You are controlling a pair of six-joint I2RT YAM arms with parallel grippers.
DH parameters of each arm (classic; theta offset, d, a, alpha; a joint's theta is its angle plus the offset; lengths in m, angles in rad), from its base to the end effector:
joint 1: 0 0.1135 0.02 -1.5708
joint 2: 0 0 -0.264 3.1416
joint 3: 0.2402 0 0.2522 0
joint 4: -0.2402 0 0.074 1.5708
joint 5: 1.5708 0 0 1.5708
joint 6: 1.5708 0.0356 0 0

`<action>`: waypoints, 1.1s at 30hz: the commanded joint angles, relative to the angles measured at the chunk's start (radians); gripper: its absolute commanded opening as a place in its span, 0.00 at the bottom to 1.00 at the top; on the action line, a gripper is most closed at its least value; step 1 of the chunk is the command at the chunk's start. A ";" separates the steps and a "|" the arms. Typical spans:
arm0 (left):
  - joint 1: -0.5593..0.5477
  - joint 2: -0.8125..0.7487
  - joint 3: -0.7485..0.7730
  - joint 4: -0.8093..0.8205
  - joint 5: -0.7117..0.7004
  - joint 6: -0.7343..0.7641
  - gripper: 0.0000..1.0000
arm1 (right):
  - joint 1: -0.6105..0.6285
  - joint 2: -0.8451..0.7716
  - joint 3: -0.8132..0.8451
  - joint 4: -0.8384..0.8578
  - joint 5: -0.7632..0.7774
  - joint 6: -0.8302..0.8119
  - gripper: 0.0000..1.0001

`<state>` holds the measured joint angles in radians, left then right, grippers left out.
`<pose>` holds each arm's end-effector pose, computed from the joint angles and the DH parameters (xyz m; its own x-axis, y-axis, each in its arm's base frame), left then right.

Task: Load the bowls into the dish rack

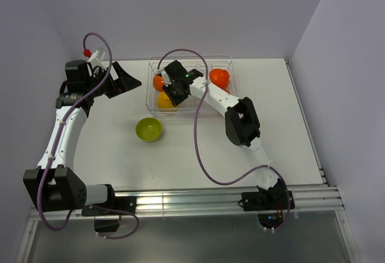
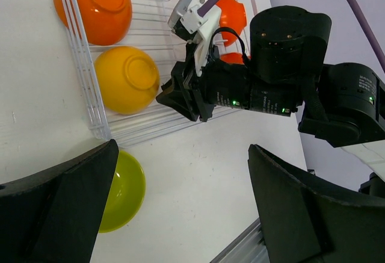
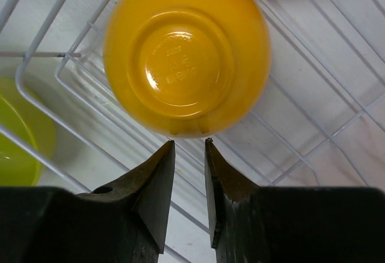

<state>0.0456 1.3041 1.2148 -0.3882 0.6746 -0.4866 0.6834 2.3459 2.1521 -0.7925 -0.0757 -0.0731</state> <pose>0.2909 -0.0090 0.3593 -0.6483 -0.3951 -0.6508 0.2437 0.7021 -0.6690 0.3993 0.3286 0.2225 -0.5966 -0.5797 -0.5549 -0.7074 0.7064 0.0226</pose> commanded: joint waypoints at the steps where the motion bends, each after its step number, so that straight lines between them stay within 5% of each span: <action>1: 0.004 -0.022 -0.001 -0.001 0.014 0.025 0.95 | 0.011 -0.081 0.000 0.024 -0.010 -0.030 0.34; 11: 0.004 -0.012 0.014 -0.001 0.031 0.028 0.94 | -0.084 -0.183 -0.054 0.216 -0.032 0.145 0.31; 17: 0.004 -0.009 0.014 0.000 0.026 0.029 0.95 | -0.085 -0.063 0.080 0.150 -0.013 0.165 0.31; 33: 0.004 0.001 0.022 -0.017 0.023 0.040 0.95 | -0.036 0.009 0.046 0.151 -0.071 0.162 0.32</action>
<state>0.0456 1.3064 1.2140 -0.3985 0.6842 -0.4713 0.6247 2.3482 2.1914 -0.6487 -0.1230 0.0811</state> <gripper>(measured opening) 0.949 0.316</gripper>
